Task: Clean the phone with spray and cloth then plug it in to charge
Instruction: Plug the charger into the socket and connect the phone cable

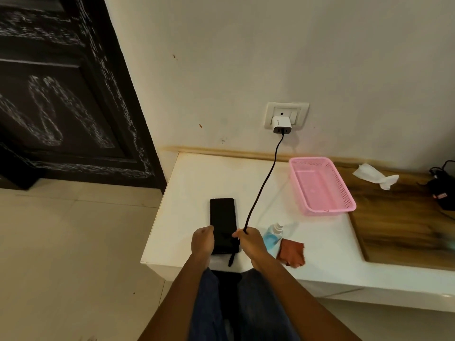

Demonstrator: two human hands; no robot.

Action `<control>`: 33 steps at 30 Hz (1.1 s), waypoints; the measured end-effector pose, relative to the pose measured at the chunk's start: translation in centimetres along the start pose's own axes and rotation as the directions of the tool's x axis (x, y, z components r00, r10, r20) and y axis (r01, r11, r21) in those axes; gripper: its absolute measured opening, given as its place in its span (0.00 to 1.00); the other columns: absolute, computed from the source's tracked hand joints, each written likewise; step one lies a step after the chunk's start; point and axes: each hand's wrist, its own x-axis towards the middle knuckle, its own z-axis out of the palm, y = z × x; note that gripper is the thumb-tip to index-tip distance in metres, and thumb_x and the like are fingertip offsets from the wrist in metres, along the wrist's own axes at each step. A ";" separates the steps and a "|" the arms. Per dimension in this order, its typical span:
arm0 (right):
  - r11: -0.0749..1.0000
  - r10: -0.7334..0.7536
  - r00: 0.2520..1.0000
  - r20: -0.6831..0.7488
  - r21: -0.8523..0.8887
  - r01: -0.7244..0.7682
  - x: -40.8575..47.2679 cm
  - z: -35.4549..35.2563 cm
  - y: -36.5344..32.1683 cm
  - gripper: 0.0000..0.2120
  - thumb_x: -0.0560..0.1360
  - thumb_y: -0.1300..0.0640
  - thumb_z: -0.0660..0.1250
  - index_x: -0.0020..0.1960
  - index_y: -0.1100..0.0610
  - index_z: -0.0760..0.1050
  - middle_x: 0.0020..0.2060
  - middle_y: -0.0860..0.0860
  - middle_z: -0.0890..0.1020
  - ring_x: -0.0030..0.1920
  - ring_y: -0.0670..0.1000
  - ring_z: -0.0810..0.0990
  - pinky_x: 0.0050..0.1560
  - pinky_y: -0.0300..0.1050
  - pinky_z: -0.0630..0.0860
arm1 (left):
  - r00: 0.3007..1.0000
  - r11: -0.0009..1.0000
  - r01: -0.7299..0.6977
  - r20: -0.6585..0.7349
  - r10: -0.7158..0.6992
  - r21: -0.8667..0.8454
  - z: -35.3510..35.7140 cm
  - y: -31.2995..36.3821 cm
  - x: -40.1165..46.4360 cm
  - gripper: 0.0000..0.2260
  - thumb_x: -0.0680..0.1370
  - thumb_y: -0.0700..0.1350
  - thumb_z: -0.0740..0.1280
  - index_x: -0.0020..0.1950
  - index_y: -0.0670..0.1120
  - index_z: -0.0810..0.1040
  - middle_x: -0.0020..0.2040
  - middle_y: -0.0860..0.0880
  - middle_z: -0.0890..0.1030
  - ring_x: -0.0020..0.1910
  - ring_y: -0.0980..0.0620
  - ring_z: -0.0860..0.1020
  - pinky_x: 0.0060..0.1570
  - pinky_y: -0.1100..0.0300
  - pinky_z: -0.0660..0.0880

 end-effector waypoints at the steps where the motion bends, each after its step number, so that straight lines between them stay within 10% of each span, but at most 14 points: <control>1: 1.000 0.004 1.000 0.004 0.010 -0.004 0.1 0.2 -0.1 0.15 0.76 0.58 0.62 0.60 0.63 0.73 0.59 0.58 0.77 0.58 0.56 0.75 0.58 0.44 0.70 | 1.000 1.000 0.008 0.003 -0.008 -0.005 0.0 -0.1 0.1 0.15 0.80 0.43 0.60 0.33 0.47 0.66 0.34 0.48 0.68 0.34 0.51 0.67 0.44 0.53 0.66; 10: 0.972 0.026 0.997 0.073 0.233 -0.043 -0.7 -0.5 -0.2 0.11 0.75 0.61 0.62 0.56 0.64 0.76 0.48 0.54 0.75 0.49 0.52 0.72 0.51 0.45 0.72 | 1.000 0.997 0.006 -0.022 -0.004 0.080 0.1 0.0 0.0 0.23 0.83 0.51 0.49 0.66 0.37 0.72 0.60 0.37 0.77 0.59 0.40 0.75 0.63 0.46 0.72; 16: 0.964 -0.018 0.995 0.100 0.267 -0.010 -2.3 -0.8 -1.1 0.12 0.76 0.60 0.61 0.56 0.64 0.75 0.51 0.57 0.76 0.51 0.53 0.72 0.47 0.44 0.71 | 0.998 0.995 0.065 -0.011 -0.066 -0.070 -0.1 0.7 -0.5 0.22 0.83 0.53 0.50 0.68 0.41 0.70 0.62 0.40 0.76 0.57 0.42 0.75 0.58 0.50 0.73; 20: 0.964 -0.051 0.993 0.110 0.264 0.020 -3.2 -0.8 -1.1 0.08 0.77 0.59 0.60 0.51 0.62 0.75 0.49 0.56 0.76 0.53 0.55 0.74 0.48 0.45 0.71 | 0.943 0.945 0.243 0.282 -0.177 -0.218 -1.5 1.1 -1.6 0.23 0.82 0.59 0.49 0.62 0.45 0.73 0.51 0.41 0.79 0.48 0.42 0.78 0.42 0.51 0.76; 33: 0.941 -0.192 0.981 0.039 0.292 0.172 -6.9 -3.5 0.6 0.06 0.75 0.57 0.64 0.41 0.56 0.78 0.44 0.51 0.81 0.45 0.48 0.77 0.41 0.39 0.73 | 0.783 0.644 0.500 0.620 -0.051 -0.578 -2.5 0.9 -3.0 0.31 0.79 0.64 0.51 0.68 0.41 0.71 0.59 0.36 0.77 0.54 0.40 0.79 0.43 0.40 0.80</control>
